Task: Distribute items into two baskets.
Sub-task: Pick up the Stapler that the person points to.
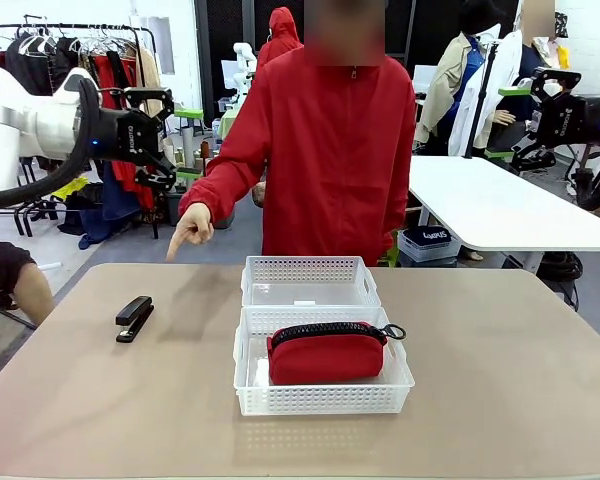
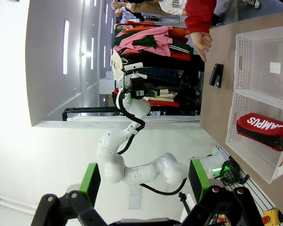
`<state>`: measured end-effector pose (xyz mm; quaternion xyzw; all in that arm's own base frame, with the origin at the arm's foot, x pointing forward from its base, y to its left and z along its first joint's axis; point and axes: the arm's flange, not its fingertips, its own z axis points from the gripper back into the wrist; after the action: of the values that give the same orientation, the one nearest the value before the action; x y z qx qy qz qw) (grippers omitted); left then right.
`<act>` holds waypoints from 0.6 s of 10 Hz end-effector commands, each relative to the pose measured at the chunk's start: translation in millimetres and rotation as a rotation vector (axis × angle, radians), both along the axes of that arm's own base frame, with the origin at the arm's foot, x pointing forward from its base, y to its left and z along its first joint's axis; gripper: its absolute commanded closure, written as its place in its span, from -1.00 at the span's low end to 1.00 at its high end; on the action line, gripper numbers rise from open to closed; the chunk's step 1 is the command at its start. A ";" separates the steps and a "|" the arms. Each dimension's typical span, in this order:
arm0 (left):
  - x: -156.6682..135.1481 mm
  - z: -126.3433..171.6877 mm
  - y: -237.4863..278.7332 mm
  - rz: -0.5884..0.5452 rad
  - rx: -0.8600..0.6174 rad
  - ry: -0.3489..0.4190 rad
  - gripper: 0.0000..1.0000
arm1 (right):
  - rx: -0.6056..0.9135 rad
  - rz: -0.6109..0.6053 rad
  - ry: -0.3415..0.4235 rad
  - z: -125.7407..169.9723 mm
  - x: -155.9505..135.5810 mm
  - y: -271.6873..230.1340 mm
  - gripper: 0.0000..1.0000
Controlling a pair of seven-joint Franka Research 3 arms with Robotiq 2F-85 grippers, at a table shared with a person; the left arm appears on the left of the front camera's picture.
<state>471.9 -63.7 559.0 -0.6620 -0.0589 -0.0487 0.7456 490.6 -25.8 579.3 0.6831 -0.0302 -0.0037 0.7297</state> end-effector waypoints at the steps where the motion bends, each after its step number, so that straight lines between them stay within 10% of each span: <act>1: -6.7 15.8 9.7 0.010 0.219 -0.055 -1.00 | -0.004 -0.013 -0.004 1.1 -2.9 2.5 -1.00; 6: -1.4 37.5 28.1 0.011 0.694 -0.156 -1.00 | -0.004 -0.013 -0.004 1.1 -2.9 2.5 -1.00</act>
<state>465.0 -31.2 595.1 -0.4119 -0.1115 -0.1165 0.8969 490.6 -25.9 579.3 0.6831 -0.0302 -0.0038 0.7297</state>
